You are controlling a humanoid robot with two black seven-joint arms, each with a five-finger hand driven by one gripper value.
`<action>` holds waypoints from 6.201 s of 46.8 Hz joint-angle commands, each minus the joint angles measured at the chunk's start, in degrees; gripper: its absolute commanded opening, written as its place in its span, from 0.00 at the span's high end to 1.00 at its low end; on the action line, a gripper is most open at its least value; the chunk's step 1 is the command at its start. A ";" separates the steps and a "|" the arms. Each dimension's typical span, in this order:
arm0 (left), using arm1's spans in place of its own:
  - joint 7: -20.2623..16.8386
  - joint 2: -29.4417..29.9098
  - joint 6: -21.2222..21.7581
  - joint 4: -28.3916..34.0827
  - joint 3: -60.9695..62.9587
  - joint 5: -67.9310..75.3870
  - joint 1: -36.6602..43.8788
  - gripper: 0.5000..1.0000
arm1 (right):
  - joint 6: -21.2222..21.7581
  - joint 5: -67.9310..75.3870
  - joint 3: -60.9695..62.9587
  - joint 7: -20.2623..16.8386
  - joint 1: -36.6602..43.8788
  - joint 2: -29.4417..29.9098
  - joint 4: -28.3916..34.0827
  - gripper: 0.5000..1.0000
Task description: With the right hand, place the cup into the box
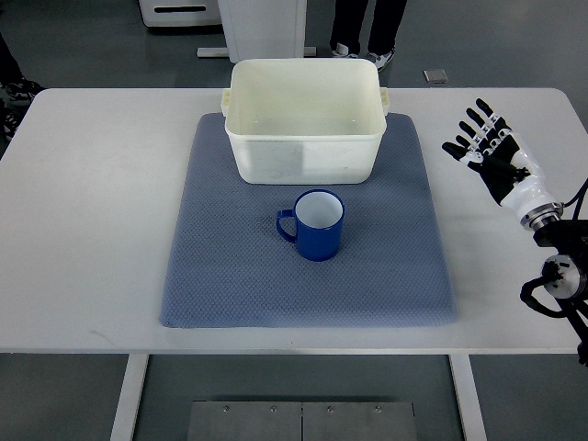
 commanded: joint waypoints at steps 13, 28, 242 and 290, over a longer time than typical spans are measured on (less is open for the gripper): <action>-0.07 0.00 -0.14 -0.01 -0.02 0.00 -0.08 0.00 | 0.00 0.01 -0.01 0.09 0.00 0.00 0.00 0.00; 0.02 0.00 0.13 -0.01 -0.02 -0.09 0.27 0.00 | 0.00 0.09 -0.01 0.35 -0.18 -1.05 0.00 0.00; -0.06 0.00 0.13 -0.01 -0.02 -0.09 0.27 0.00 | 0.53 -15.02 -29.28 2.19 11.86 2.73 9.67 0.00; 0.02 0.00 0.13 -0.01 -0.02 -0.09 0.36 0.00 | -2.02 -14.41 -33.59 4.66 11.87 7.47 0.88 0.00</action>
